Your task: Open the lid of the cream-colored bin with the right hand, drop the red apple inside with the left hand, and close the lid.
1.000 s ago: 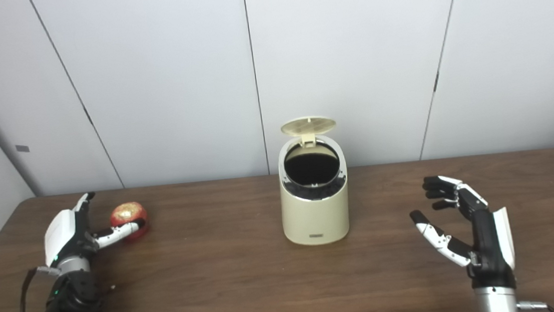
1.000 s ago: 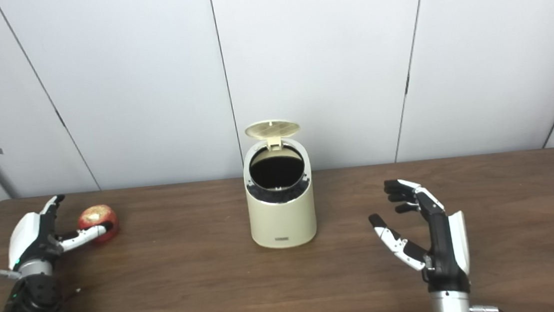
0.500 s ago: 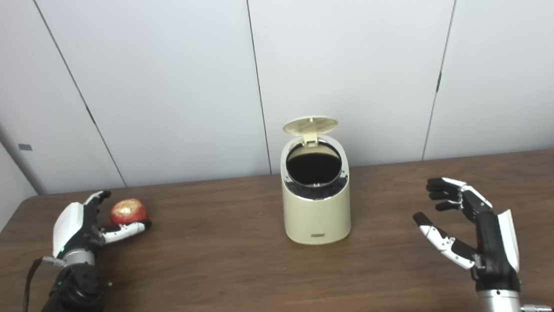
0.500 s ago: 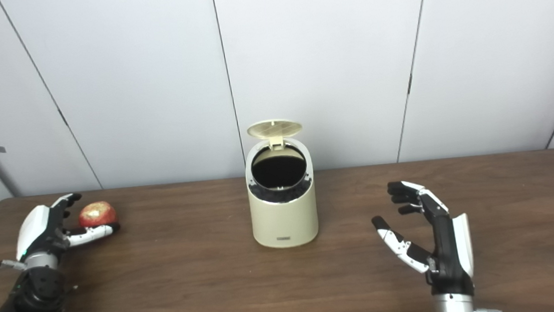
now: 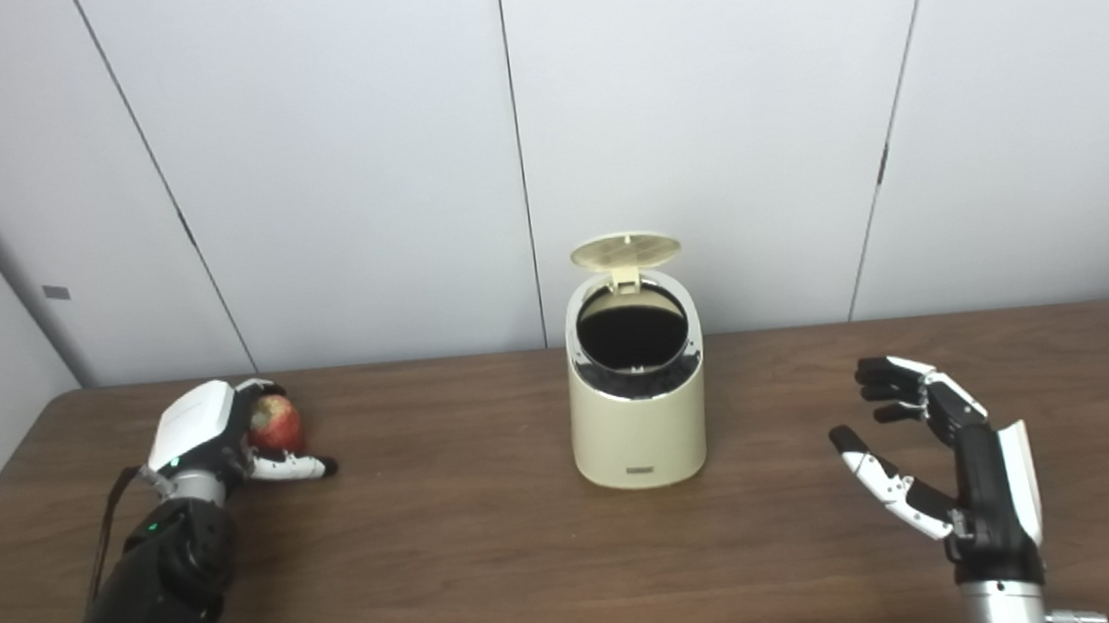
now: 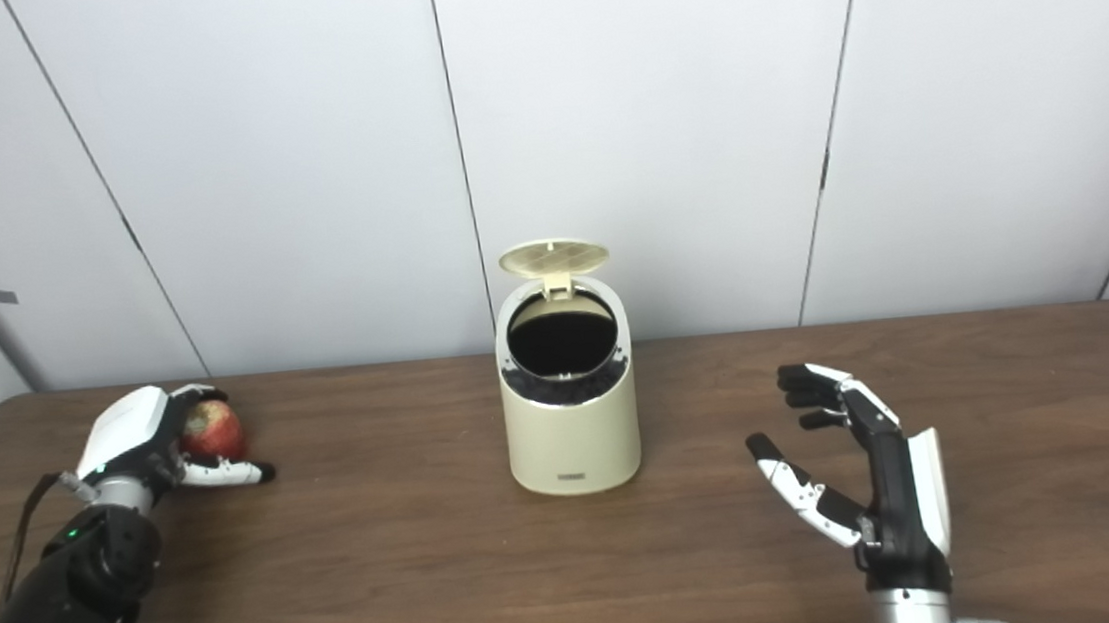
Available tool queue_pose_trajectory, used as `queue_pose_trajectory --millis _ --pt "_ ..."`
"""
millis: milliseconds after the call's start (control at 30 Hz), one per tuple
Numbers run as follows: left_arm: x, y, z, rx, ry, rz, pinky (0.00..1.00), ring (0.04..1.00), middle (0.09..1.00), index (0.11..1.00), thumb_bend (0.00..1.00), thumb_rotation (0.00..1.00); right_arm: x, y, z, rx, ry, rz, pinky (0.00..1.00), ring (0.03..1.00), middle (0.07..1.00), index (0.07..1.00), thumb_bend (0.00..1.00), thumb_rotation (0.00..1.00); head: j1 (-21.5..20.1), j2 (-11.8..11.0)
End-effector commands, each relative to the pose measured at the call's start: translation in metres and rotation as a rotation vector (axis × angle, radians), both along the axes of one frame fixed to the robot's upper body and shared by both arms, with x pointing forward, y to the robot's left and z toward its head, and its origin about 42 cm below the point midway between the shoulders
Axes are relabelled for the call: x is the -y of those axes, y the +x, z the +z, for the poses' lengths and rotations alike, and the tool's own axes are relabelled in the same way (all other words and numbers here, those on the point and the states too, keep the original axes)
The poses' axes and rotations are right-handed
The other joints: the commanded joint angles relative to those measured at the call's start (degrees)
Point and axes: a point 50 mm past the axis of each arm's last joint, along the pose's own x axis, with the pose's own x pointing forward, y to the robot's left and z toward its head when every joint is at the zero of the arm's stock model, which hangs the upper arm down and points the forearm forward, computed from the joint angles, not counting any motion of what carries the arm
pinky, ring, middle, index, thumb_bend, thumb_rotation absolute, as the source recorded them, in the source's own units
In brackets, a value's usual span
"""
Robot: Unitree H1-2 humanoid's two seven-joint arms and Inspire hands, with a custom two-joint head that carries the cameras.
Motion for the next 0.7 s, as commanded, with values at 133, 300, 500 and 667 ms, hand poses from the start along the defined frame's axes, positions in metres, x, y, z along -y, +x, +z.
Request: queue_pose_trajectory --millis 133,300,500,667 --pt "0.031 0.008 -0.015 -0.094 0.199 -0.012 0.5 0.634 0.712 0.778 0.95 0.16 -0.001 -0.001 0.012 0.028 -0.019 0.004 0.54 0.641 0.667 0.669 0.27 0.26 0.12 0.12" --pt "0.029 0.009 -0.032 0.01 0.388 0.03 0.22 0.333 0.449 0.538 0.53 0.0 -0.002 -0.002 0.012 0.025 -0.013 0.006 0.53 0.627 0.66 0.669 0.27 0.25 -0.07 0.29" --pt "0.028 0.013 -0.031 0.022 0.417 0.031 0.29 0.389 0.518 0.5 0.5 0.0 -0.002 0.0 0.01 0.023 -0.005 0.013 0.53 0.63 0.663 0.67 0.27 0.25 0.06 0.15" --pt "0.029 0.014 -0.028 0.012 0.399 0.032 0.28 0.391 0.519 0.501 0.5 0.0 -0.004 0.0 0.012 0.023 -0.008 0.013 0.53 0.632 0.665 0.67 0.27 0.26 0.12 -0.1"
